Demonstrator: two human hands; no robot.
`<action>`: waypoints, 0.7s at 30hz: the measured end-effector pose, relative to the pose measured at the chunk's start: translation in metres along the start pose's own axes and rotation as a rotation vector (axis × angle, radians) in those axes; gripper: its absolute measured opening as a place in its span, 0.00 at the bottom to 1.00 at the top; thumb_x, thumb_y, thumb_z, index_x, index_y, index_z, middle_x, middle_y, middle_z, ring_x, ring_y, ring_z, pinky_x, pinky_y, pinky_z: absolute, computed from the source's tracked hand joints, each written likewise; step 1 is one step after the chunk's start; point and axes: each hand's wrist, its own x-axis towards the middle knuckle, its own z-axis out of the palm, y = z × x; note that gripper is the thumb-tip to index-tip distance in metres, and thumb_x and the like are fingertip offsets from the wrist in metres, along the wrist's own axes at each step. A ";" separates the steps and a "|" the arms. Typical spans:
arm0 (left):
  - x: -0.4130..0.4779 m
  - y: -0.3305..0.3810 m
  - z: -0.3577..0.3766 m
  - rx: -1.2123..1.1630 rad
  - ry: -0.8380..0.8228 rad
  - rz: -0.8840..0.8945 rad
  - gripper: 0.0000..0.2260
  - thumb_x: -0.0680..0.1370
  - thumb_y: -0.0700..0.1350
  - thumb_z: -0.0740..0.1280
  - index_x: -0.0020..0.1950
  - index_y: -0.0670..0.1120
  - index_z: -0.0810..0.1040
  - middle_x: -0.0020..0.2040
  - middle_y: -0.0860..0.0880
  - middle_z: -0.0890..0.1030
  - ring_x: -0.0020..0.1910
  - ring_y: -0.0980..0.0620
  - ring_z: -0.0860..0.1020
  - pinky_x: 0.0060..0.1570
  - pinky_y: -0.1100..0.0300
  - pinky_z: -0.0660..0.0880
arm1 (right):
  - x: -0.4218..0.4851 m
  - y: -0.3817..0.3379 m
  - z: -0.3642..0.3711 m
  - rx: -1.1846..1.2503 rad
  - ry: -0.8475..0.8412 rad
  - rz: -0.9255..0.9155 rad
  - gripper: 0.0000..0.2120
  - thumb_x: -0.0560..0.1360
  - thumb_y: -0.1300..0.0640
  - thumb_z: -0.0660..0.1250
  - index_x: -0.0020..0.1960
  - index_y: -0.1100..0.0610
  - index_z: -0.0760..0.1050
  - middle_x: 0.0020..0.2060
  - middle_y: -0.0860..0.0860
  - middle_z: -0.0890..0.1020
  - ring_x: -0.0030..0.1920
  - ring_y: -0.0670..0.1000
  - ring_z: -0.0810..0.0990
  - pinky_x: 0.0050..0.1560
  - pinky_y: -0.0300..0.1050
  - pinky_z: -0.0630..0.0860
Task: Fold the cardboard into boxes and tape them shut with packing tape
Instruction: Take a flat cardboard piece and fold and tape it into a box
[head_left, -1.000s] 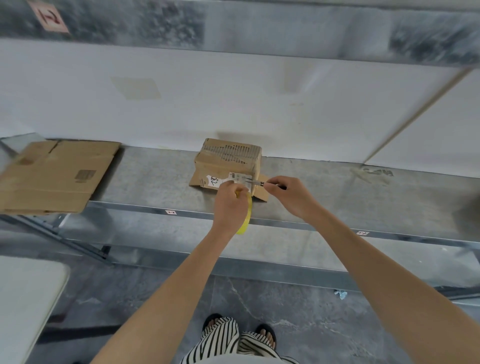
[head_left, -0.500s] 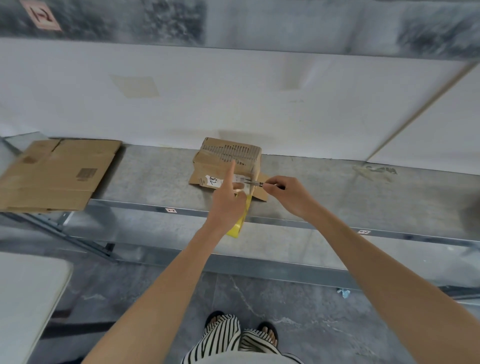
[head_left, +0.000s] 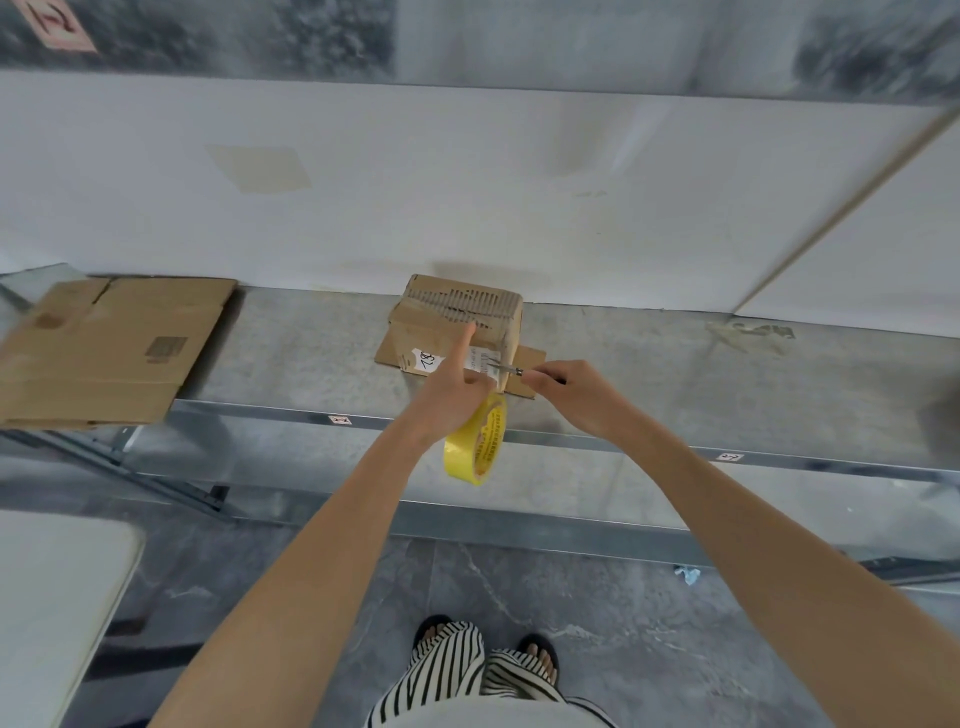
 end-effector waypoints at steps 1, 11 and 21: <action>0.000 0.000 -0.001 -0.005 -0.002 0.003 0.33 0.79 0.38 0.60 0.78 0.57 0.48 0.54 0.48 0.82 0.55 0.48 0.79 0.57 0.55 0.74 | 0.000 0.000 0.001 0.005 -0.002 0.009 0.13 0.80 0.52 0.60 0.44 0.58 0.77 0.27 0.47 0.65 0.28 0.45 0.61 0.29 0.38 0.58; -0.002 -0.001 -0.002 -0.007 -0.014 0.017 0.35 0.77 0.36 0.61 0.78 0.56 0.48 0.45 0.51 0.82 0.50 0.51 0.79 0.57 0.51 0.75 | -0.003 0.007 0.010 -0.084 0.040 0.033 0.16 0.81 0.51 0.57 0.38 0.59 0.69 0.27 0.49 0.65 0.29 0.47 0.62 0.31 0.41 0.59; 0.001 -0.003 -0.002 0.007 -0.021 0.011 0.36 0.77 0.35 0.62 0.77 0.58 0.48 0.49 0.47 0.81 0.50 0.50 0.79 0.55 0.52 0.76 | -0.014 0.011 0.006 0.082 0.063 0.123 0.23 0.81 0.49 0.57 0.59 0.68 0.75 0.26 0.48 0.59 0.25 0.45 0.57 0.25 0.36 0.55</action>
